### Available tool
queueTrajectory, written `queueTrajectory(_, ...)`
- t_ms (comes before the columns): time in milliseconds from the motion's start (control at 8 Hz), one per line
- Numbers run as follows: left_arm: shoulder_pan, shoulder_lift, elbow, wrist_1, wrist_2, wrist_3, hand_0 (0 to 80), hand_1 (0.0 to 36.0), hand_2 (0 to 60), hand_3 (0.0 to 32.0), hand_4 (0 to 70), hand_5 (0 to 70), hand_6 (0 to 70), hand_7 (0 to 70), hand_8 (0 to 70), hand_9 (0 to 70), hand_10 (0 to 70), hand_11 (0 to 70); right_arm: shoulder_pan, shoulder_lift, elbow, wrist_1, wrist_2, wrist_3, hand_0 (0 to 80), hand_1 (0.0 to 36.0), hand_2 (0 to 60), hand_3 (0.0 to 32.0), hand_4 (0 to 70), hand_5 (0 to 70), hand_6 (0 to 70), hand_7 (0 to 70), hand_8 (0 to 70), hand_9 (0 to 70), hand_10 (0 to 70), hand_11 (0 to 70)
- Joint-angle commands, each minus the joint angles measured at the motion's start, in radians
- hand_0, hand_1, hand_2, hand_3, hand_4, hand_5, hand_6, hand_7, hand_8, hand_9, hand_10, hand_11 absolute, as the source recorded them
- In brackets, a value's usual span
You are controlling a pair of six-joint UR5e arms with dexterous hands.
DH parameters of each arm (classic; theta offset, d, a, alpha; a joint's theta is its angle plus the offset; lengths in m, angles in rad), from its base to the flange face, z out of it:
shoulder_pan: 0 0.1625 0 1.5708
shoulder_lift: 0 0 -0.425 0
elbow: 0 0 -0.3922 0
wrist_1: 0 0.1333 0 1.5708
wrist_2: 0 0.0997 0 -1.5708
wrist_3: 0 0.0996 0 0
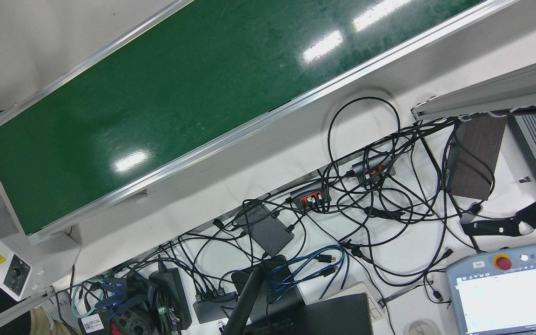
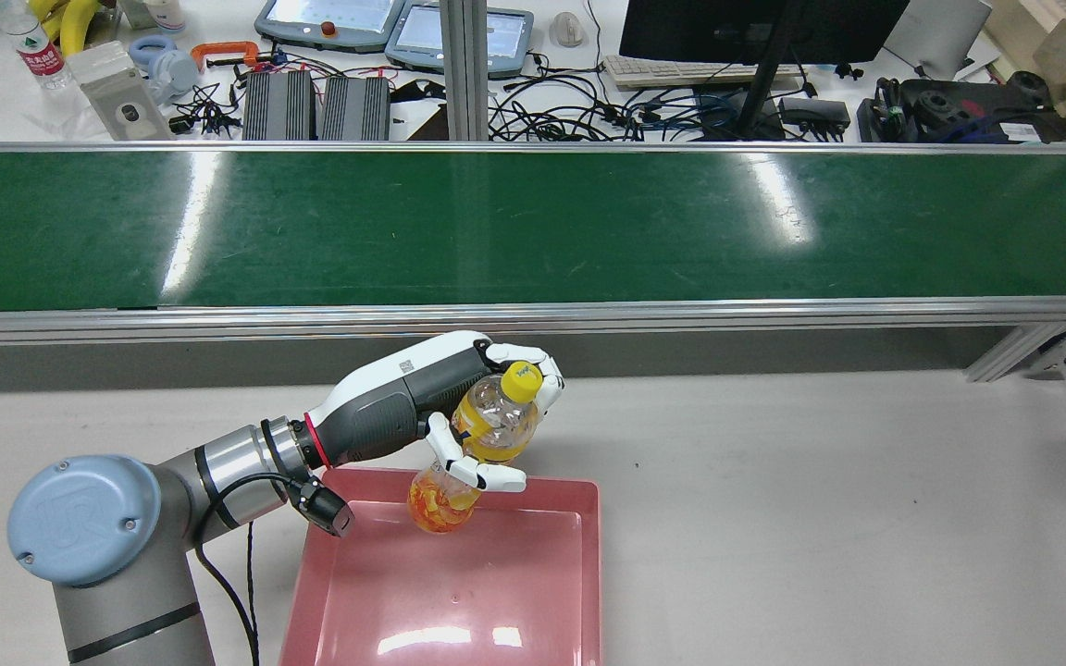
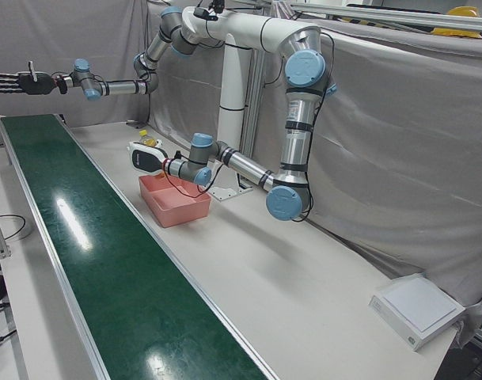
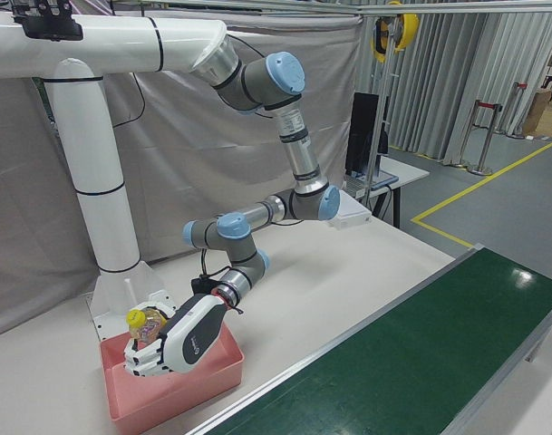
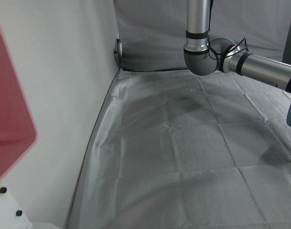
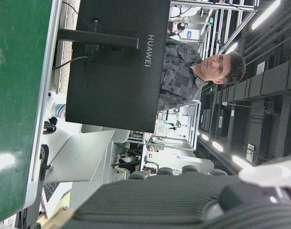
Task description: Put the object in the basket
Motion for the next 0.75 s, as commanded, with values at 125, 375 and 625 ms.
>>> queueTrajectory(125,0.004,0.199,-0.002,-0.234,0.001,0.011,52.5,6.5,0.0,0.0,9.2,15.8,3.7,10.6,7.7,13.0,20.8,31.7,0.000,0.000,0.000,0.000,0.000,0.000,0.0,0.0,0.0,0.0,0.0,0.0,0.0,0.0,0.0,0.0,0.0,0.0)
queueTrajectory(375,0.009,0.202,-0.038,-0.239,0.027,0.009,54.2,5.2,0.0,0.0,7.4,6.7,1.5,3.8,0.1,2.1,10.6,16.8,0.000,0.000,0.000,0.000,0.000,0.000,0.0,0.0,0.0,0.0,0.0,0.0,0.0,0.0,0.0,0.0,0.0,0.0)
queueTrajectory(625,0.009,0.197,-0.132,-0.169,0.041,0.003,54.8,4.5,0.0,0.0,6.3,3.9,2.0,1.9,0.0,0.0,7.6,12.8,0.000,0.000,0.000,0.000,0.000,0.000,0.0,0.0,0.0,0.0,0.0,0.0,0.0,0.0,0.0,0.0,0.0,0.0)
